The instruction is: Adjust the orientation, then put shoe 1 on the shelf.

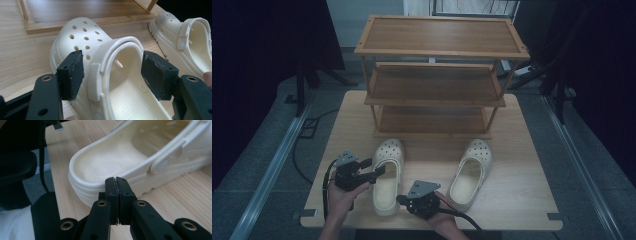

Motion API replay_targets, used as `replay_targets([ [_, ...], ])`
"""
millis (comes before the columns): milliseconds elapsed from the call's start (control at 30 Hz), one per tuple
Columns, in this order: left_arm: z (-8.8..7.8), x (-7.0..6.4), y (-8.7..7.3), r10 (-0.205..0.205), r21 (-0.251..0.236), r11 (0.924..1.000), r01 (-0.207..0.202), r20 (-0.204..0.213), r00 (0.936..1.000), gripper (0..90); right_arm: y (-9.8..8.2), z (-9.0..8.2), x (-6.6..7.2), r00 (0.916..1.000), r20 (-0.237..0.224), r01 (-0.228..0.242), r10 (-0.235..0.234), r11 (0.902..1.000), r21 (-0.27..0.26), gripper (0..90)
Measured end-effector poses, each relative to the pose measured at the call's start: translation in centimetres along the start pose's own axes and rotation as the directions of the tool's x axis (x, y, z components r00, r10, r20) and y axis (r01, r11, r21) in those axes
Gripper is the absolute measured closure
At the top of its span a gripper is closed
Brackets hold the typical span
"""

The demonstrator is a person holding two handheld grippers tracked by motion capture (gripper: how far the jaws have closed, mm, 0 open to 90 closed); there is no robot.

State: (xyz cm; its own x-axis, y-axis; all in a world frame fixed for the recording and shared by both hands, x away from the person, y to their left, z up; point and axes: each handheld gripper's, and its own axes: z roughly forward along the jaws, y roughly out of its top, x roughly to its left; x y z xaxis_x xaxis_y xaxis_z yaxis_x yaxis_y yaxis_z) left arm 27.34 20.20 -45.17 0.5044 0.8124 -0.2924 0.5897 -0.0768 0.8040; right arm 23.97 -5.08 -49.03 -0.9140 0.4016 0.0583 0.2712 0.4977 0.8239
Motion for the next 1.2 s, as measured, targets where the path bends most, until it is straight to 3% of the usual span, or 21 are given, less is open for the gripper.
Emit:
replay_targets([
  [400, 0.0, 0.3, 0.0, -0.003, 0.003, 1.0, 0.003, -0.018, 0.9998, 34.7, 0.5, 1.9, 1.3, 0.9993, 0.005, 0.036, -0.036, 0.9983, -0.046, 85.9],
  [467, -0.1, 0.3, -0.1, -0.003, 0.003, 1.0, 0.003, -0.023, 0.9997, 34.8, 0.4, 1.5, 1.2, 0.9989, 0.016, 0.044, -0.043, 0.9985, -0.032, 83.4],
  [667, -0.2, 0.5, -0.1, -0.009, 0.0, 1.0, 0.009, -0.046, 0.9989, 34.8, -0.1, -1.2, 0.1, 0.9977, 0.063, 0.031, -0.027, 0.9977, -0.06, 77.6],
  [700, -0.2, 0.4, -0.1, -0.013, -0.003, 0.9999, 0.013, -0.055, 0.9984, 34.7, -0.5, -2.5, -0.8, 0.9963, 0.085, -0.002, 0.009, 0.9967, -0.082, 75.4],
  [800, -0.4, 0.3, -0.1, -0.016, -0.007, 0.9999, 0.015, -0.057, 0.9983, 34.2, -0.9, -3.4, -1.4, 0.9944, 0.098, -0.029, 0.038, 0.9956, -0.09, 72.0],
  [833, -0.6, 0.3, 0.0, -0.016, -0.016, 0.9997, 0.015, -0.066, 0.9977, 33.9, -1.2, -4.1, -1.9, 0.9907, 0.128, -0.035, 0.046, 0.9956, -0.087, 69.6],
  [1200, -0.4, 0.6, -0.2, -0.034, -0.019, 0.9993, 0.032, -0.104, 0.994, 33.2, -2.6, -6.0, -3.6, 0.9757, 0.195, -0.084, 0.101, 0.9919, -0.096, 63.3],
])
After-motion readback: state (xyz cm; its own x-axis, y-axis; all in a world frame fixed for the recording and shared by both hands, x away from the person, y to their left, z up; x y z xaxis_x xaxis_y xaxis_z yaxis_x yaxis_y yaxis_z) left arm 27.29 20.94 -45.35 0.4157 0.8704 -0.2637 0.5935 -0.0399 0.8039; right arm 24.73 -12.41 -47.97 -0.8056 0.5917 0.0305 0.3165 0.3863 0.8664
